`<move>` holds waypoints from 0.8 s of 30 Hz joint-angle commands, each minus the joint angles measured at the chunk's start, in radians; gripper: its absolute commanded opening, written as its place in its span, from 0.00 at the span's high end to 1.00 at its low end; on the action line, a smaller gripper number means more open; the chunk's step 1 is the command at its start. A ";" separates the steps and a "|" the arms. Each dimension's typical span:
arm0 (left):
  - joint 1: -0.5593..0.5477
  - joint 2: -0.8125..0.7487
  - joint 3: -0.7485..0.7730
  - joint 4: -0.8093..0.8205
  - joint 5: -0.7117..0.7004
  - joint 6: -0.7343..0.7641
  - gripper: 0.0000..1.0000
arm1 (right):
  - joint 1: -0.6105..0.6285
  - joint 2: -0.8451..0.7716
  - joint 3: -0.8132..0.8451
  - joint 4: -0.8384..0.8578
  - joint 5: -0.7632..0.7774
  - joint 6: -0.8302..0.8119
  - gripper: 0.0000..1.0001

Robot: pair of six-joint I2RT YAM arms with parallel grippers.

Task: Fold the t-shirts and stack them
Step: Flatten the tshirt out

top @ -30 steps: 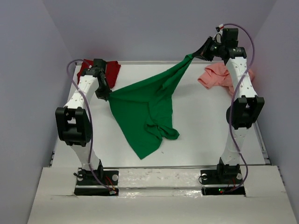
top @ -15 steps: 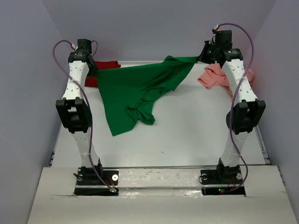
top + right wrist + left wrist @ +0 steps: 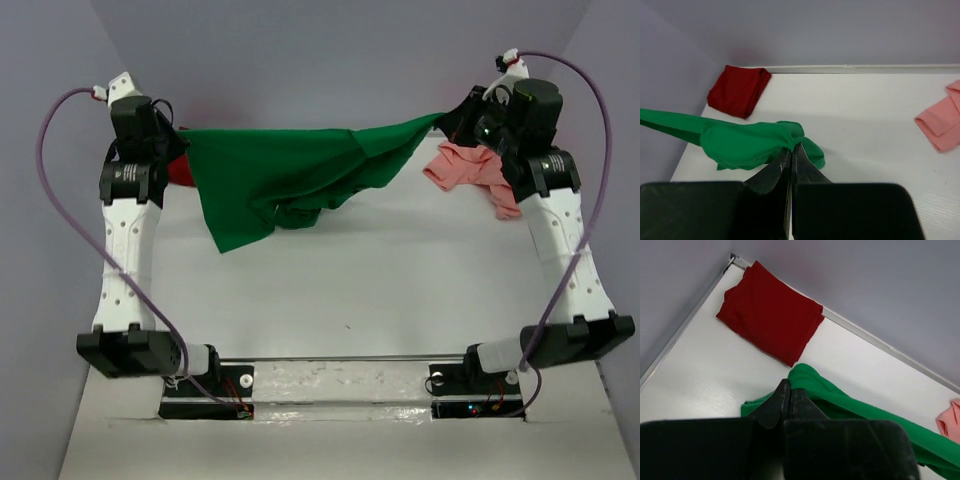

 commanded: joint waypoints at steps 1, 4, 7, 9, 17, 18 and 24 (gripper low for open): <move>-0.016 -0.198 -0.190 0.056 -0.005 -0.021 1.00 | 0.022 -0.263 -0.186 0.098 -0.021 0.039 1.00; -0.030 -0.362 -0.302 0.030 -0.004 -0.039 1.00 | 0.022 -0.418 -0.280 0.030 0.020 0.059 1.00; -0.069 -0.581 -0.452 0.005 -0.016 -0.080 1.00 | 0.022 -0.593 -0.322 -0.080 0.080 0.053 1.00; -0.070 -0.678 -0.485 0.004 -0.039 -0.119 1.00 | 0.022 -0.679 -0.293 -0.137 0.158 0.044 1.00; -0.070 -0.889 -0.382 0.053 -0.237 -0.131 1.00 | 0.022 -0.644 -0.018 -0.134 0.246 0.001 1.00; -0.070 -0.875 -0.352 0.045 -0.245 -0.124 1.00 | 0.022 -0.642 0.009 -0.122 0.282 -0.014 1.00; -0.070 -0.820 -0.223 0.090 -0.294 -0.065 1.00 | 0.022 -0.631 0.057 -0.106 0.373 -0.092 1.00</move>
